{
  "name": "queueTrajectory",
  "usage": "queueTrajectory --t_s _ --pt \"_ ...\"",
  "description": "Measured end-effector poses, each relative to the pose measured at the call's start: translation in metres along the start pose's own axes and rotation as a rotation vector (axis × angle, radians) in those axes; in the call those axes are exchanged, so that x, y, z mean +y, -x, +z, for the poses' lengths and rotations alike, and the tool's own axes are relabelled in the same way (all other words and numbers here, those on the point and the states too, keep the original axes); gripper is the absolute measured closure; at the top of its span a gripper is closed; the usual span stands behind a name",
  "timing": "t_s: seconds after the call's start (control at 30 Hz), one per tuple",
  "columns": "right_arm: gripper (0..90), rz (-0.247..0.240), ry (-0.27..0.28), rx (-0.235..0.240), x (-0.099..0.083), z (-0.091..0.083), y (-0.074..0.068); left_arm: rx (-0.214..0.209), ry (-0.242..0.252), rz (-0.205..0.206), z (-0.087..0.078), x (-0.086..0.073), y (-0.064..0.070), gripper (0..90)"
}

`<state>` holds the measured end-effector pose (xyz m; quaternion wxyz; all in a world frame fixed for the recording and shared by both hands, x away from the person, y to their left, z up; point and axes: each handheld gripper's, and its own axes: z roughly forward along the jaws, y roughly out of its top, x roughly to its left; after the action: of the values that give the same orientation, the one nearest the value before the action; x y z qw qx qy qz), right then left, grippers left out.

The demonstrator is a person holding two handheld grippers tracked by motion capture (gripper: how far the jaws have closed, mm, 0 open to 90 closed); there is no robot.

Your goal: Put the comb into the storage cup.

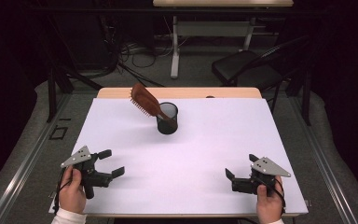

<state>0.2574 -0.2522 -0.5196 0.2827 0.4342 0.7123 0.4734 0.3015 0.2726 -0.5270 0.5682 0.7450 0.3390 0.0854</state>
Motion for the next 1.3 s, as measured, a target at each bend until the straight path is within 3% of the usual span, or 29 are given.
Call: queueTrajectory --t_s 0.2,0.37,0.67,1.3 --pt "0.0 0.048 -0.028 0.001 -0.008 0.002 0.010 0.028 -0.017 -0.024 0.000 -0.007 -0.008 0.4" --pt "0.0 0.069 -0.032 0.008 -0.011 0.005 0.013 0.058 -0.041 -0.012 -0.001 -0.010 -0.012 0.4" --pt "0.0 0.063 -0.059 0.005 -0.017 0.010 0.015 0.115 -0.093 0.016 0.001 -0.014 -0.014 0.4" --pt "0.0 0.073 -0.066 0.009 -0.020 0.013 0.016 0.128 -0.109 0.018 0.003 -0.016 -0.014 0.4"
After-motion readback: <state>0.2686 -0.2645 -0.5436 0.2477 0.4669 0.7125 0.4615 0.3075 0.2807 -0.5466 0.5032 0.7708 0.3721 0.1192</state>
